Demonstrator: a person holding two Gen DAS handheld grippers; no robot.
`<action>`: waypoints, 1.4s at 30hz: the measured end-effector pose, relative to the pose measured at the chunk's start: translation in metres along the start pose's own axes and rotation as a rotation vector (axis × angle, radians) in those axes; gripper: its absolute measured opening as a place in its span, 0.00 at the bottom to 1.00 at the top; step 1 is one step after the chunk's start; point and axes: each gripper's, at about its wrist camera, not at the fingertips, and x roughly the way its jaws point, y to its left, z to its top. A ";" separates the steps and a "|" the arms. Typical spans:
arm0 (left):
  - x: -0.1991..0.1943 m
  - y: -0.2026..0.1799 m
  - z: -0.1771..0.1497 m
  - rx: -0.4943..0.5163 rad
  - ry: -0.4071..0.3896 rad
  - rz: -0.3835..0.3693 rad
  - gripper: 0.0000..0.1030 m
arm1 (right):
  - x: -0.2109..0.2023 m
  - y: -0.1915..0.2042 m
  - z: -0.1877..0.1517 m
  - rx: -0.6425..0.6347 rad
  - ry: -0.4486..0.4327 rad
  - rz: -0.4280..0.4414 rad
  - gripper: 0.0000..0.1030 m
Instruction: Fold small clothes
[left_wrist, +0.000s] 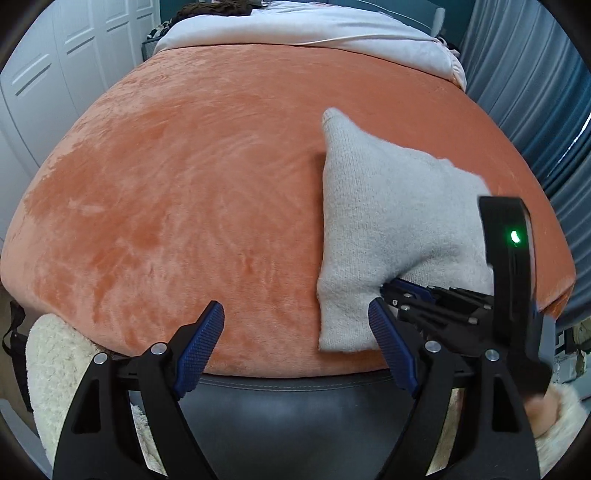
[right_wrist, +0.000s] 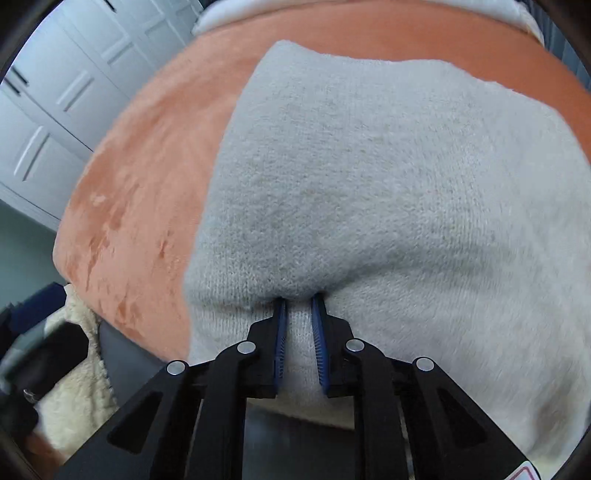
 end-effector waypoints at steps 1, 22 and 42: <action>0.000 0.000 0.000 0.002 0.003 -0.002 0.76 | -0.016 0.005 0.004 -0.021 -0.006 -0.028 0.14; 0.023 -0.058 -0.011 0.159 0.060 -0.009 0.77 | -0.057 -0.119 -0.051 0.282 0.024 -0.247 0.00; 0.048 -0.060 0.051 -0.021 0.068 -0.165 0.87 | -0.124 -0.159 -0.036 0.470 -0.215 0.186 0.45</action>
